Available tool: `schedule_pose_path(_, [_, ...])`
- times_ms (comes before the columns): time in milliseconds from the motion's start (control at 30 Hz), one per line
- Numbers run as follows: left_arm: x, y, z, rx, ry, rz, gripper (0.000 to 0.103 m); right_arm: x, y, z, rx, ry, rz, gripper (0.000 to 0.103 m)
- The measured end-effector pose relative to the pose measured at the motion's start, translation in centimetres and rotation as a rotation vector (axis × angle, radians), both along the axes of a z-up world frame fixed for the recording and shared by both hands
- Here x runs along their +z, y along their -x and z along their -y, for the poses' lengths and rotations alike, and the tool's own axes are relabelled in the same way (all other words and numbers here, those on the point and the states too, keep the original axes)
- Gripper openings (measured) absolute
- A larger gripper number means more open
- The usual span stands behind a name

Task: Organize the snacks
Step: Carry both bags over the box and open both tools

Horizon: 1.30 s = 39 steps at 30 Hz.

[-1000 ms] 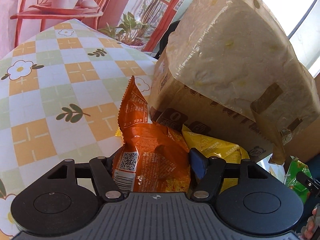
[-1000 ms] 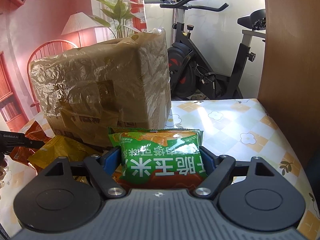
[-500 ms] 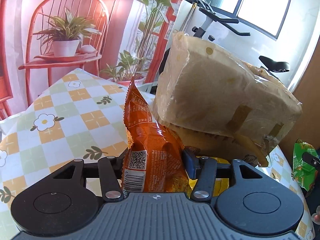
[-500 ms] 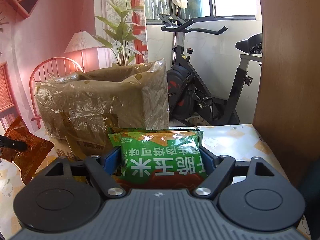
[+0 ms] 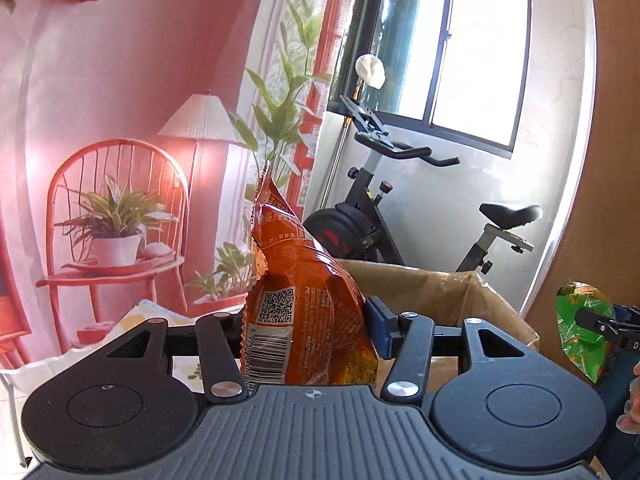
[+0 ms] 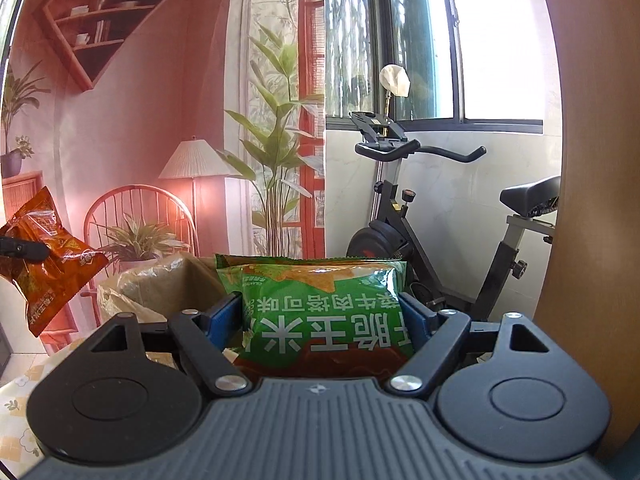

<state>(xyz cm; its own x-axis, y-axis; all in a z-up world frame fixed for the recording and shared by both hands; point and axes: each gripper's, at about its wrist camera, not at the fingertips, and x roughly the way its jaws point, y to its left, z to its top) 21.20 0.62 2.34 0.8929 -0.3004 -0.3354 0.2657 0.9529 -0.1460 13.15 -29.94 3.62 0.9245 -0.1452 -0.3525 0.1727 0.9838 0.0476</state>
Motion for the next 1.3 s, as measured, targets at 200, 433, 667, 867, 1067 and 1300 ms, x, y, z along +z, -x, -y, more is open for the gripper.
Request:
schedule_pose_path(200, [2.7,-3.3,5.0,-0.056,-0.017,0.057,0.056,0.3,-5.8,-1.0,0.079,0.069,0.000,0.082])
schedule_pose_path(433, [0.6,-10.6,10.8,-0.079,-0.106,-0.012,0.056,-2.8,-13.1,-2.7,0.080,0.109,-0.056,0.082])
schedule_pose_path(667, [-2.0,-14.2,11.6,-0.071,-0.145,-0.089,0.065,-4.9,-16.4,-2.0,0.075,0.047,-0.131,0.084])
schedule_pose_path(867, [-2.0,-13.5,10.0,-0.059,-0.132,-0.094,0.081,-4.4,-15.9,-1.4,0.078,-0.003,-0.110,0.094])
schedule_pose_path(1067, [-1.2,-11.0,7.2,-0.050,-0.098,-0.115,0.081,-3.1,-12.5,-1.3,0.094,-0.033,-0.077,0.093])
schedule_pose_path(1300, [-0.8,-6.1,2.0,-0.008,-0.102,-0.126,0.081,-2.5,-7.1,-2.1,0.111,-0.094,-0.050,0.093])
